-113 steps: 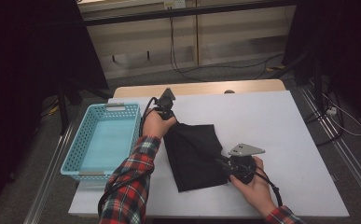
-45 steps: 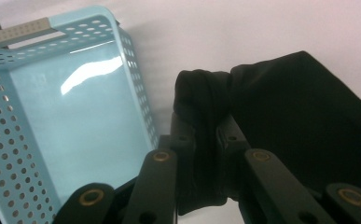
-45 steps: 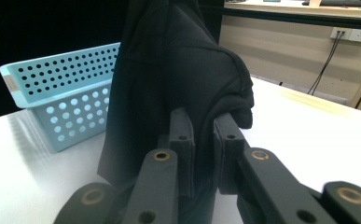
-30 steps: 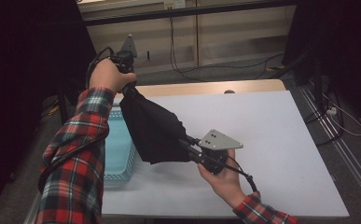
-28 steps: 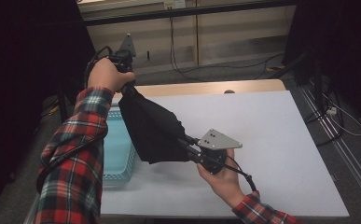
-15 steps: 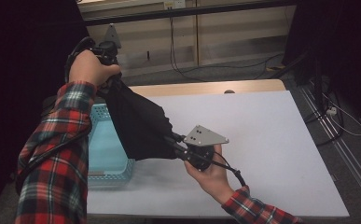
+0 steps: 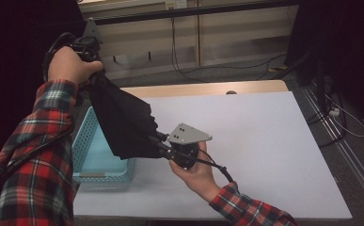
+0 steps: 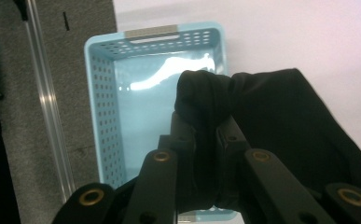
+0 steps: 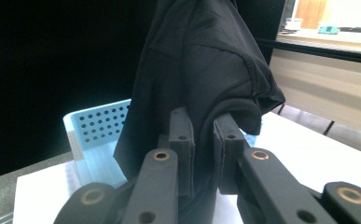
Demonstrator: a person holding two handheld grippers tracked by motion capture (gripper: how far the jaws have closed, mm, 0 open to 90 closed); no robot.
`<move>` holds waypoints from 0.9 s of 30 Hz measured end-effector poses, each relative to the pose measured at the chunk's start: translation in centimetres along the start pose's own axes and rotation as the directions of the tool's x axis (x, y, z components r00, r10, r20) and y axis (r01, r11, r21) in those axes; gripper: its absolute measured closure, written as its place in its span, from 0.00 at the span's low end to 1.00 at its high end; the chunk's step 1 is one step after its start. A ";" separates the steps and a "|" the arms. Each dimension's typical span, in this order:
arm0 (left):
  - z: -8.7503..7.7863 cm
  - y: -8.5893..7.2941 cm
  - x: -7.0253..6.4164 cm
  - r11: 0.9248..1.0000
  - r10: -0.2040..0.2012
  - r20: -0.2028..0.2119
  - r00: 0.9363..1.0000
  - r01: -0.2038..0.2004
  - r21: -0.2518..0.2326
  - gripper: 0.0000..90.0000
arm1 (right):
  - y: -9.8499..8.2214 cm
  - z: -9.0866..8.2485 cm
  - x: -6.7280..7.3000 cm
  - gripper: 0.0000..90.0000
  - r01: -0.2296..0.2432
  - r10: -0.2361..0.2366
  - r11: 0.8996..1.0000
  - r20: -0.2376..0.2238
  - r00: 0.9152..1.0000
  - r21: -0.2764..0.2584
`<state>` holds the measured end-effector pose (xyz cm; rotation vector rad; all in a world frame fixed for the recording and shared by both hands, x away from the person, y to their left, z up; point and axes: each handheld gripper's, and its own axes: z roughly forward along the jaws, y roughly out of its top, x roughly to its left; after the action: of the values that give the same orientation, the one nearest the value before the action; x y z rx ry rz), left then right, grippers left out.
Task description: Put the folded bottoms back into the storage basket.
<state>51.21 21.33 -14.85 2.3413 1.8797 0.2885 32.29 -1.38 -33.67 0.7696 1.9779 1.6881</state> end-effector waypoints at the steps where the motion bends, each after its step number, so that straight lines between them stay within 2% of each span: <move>1: 0.0 -0.1 0.3 1.000 -0.006 0.000 1.000 0.006 -0.003 0.90 | 0.0 0.2 0.2 0.90 0.000 0.000 1.000 -0.003 1.000 0.001; 9: 0.0 -0.9 3.0 0.999 -0.042 -0.002 0.999 0.042 -0.008 0.90 | 0.0 2.3 1.1 0.90 -0.007 0.007 1.000 -0.041 0.999 0.004; 16: 0.6 -1.6 5.0 0.998 -0.062 -0.009 0.998 0.062 -0.011 0.90 | 0.0 4.1 2.7 0.90 -0.006 0.006 1.000 -0.084 0.996 0.005; 24: 1.4 -2.2 6.7 0.997 -0.072 -0.010 0.997 0.072 -0.002 0.90 | -0.6 5.5 3.4 0.90 -0.019 0.021 1.000 -0.104 0.994 0.017; 27: 1.8 -2.2 7.2 0.997 -0.081 -0.010 0.997 0.081 -0.018 0.90 | -0.9 6.0 3.7 0.90 -0.026 0.027 1.000 -0.108 0.994 0.016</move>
<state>51.03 28.84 -16.62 2.2500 1.9626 0.3081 33.18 5.42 -35.44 0.7260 2.0632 1.7673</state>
